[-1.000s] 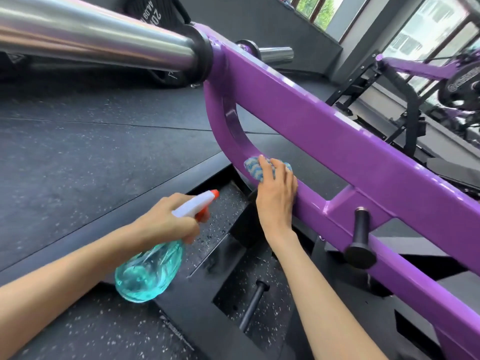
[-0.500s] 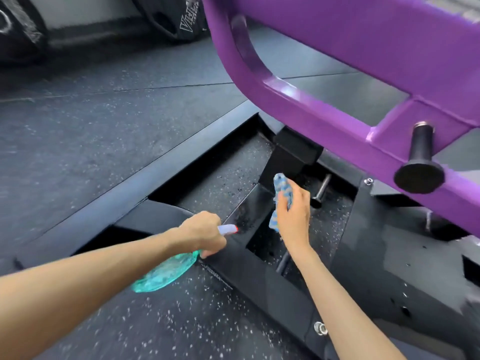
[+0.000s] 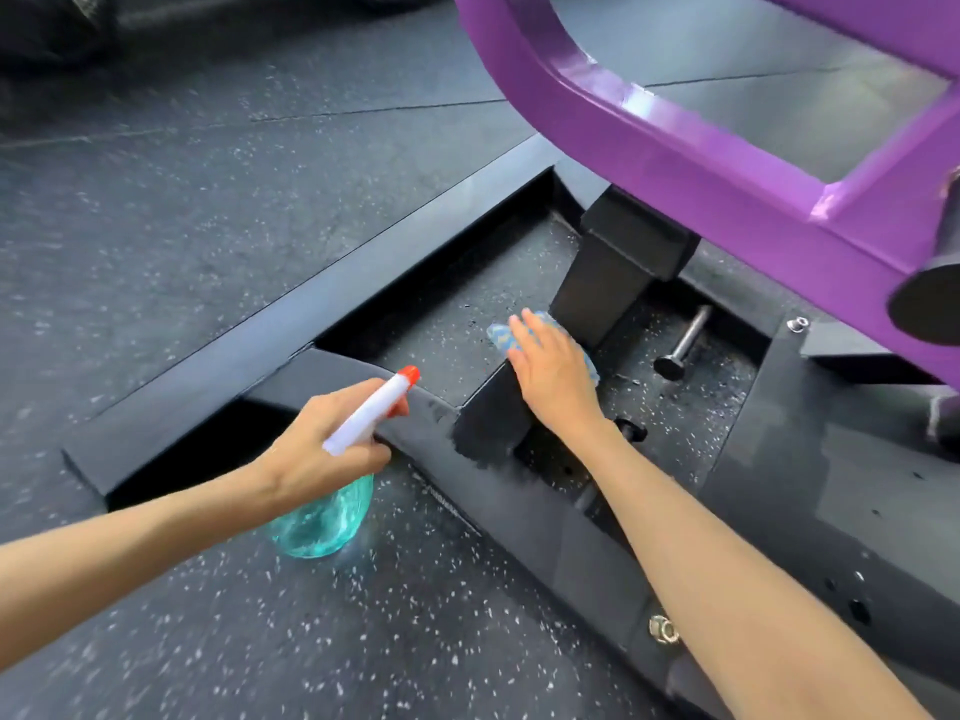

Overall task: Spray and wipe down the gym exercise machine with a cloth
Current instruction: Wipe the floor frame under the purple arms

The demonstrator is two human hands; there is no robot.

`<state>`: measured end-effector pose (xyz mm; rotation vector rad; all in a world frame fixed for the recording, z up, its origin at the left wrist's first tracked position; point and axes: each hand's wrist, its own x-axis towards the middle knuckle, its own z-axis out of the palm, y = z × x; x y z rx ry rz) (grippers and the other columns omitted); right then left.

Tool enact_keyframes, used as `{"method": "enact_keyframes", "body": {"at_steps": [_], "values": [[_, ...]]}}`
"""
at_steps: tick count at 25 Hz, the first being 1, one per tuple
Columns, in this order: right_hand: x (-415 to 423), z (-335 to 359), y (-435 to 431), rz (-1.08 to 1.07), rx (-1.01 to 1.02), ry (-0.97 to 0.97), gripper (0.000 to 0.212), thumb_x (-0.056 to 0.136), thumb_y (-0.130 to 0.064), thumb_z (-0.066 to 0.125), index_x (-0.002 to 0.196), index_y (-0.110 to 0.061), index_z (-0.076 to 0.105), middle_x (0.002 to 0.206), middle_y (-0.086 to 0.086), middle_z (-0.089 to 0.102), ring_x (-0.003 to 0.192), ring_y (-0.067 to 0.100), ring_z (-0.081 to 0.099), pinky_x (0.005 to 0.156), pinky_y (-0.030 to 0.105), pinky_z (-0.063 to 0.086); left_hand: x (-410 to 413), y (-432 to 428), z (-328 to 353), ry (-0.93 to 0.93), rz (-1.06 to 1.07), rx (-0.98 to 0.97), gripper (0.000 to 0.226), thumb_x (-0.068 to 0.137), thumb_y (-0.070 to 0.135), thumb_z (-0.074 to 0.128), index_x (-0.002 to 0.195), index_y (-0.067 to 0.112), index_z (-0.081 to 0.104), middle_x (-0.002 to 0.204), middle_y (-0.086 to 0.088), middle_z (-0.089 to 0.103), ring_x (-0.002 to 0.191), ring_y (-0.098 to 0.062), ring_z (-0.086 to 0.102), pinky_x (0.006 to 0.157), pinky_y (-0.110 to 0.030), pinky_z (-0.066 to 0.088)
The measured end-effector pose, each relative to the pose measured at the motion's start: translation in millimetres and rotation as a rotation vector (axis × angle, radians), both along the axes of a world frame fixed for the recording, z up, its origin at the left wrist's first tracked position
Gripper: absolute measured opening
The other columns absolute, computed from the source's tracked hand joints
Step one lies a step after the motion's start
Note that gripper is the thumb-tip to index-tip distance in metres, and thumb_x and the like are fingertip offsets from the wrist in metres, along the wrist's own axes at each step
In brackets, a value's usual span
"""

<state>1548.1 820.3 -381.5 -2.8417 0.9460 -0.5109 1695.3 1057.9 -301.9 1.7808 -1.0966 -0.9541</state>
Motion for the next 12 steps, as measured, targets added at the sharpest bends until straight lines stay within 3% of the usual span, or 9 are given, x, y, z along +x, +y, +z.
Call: {"method": "enact_keyframes", "body": {"at_steps": [2, 4, 6, 7, 10, 12], "values": [[12.1, -5.9, 19.8, -0.152, 0.023, -0.001, 0.049, 0.093, -0.027, 0.033, 0.123, -0.001, 0.061, 0.128, 0.018, 0.059, 0.114, 0.035, 0.058, 0.095, 0.045, 0.046, 5.0, 15.4, -0.2, -0.021, -0.018, -0.05, 0.048, 0.068, 0.017, 0.061, 0.116, 0.016, 0.062, 0.088, -0.022, 0.061, 0.061, -0.022, 0.049, 0.061, -0.024, 0.043], [9.4, -9.7, 83.9, -0.017, 0.092, 0.049, 0.047, 0.096, -0.028, 0.032, 0.13, -0.006, 0.056, 0.135, 0.013, 0.054, 0.122, 0.031, 0.053, 0.101, 0.043, 0.041, 10.0, 33.1, -0.2, -0.051, 0.054, -0.071, 0.045, 0.071, 0.012, 0.059, 0.115, 0.02, 0.061, 0.074, -0.018, 0.059, 0.063, -0.025, 0.051, 0.062, -0.023, 0.043], [-2.0, -7.9, 111.5, 0.232, 0.066, 0.074, 0.048, 0.099, -0.029, 0.029, 0.138, -0.009, 0.049, 0.142, 0.009, 0.047, 0.127, 0.028, 0.047, 0.105, 0.04, 0.033, 16.7, 48.6, -2.3, -0.079, 0.221, -0.084, 0.043, 0.07, 0.01, 0.056, 0.111, 0.023, 0.062, 0.074, -0.003, 0.063, 0.063, -0.011, 0.055, 0.064, -0.019, 0.044], [3.1, -9.3, 108.0, 0.237, 0.024, 0.075, 0.049, 0.099, -0.03, 0.028, 0.138, -0.008, 0.048, 0.143, 0.01, 0.046, 0.127, 0.029, 0.048, 0.105, 0.04, 0.033, 19.8, 56.0, -3.7, -0.088, 0.309, -0.094, 0.042, 0.07, 0.01, 0.055, 0.109, 0.023, 0.061, 0.077, 0.003, 0.064, 0.063, -0.005, 0.055, 0.065, -0.016, 0.044], [52.0, -12.0, 109.2, -0.229, 0.063, 0.006, 0.052, 0.092, -0.03, 0.032, 0.125, 0.0, 0.058, 0.134, 0.022, 0.053, 0.115, 0.038, 0.057, 0.095, 0.048, 0.046, 25.5, 77.1, -9.8, -0.131, 0.537, -0.128, 0.042, 0.069, 0.009, 0.053, 0.108, 0.023, 0.06, 0.076, 0.008, 0.063, 0.061, -0.012, 0.053, 0.063, -0.021, 0.043], [98.5, -10.7, 149.4, -0.314, 0.149, 0.019, 0.057, 0.087, -0.033, 0.032, 0.124, 0.001, 0.059, 0.132, 0.023, 0.054, 0.114, 0.04, 0.057, 0.095, 0.05, 0.046, 29.8, 89.8, -15.0, -0.195, 0.653, -0.125, 0.043, 0.069, 0.01, 0.052, 0.109, 0.024, 0.06, 0.076, 0.002, 0.062, 0.064, -0.023, 0.053, 0.065, -0.026, 0.044]]}}
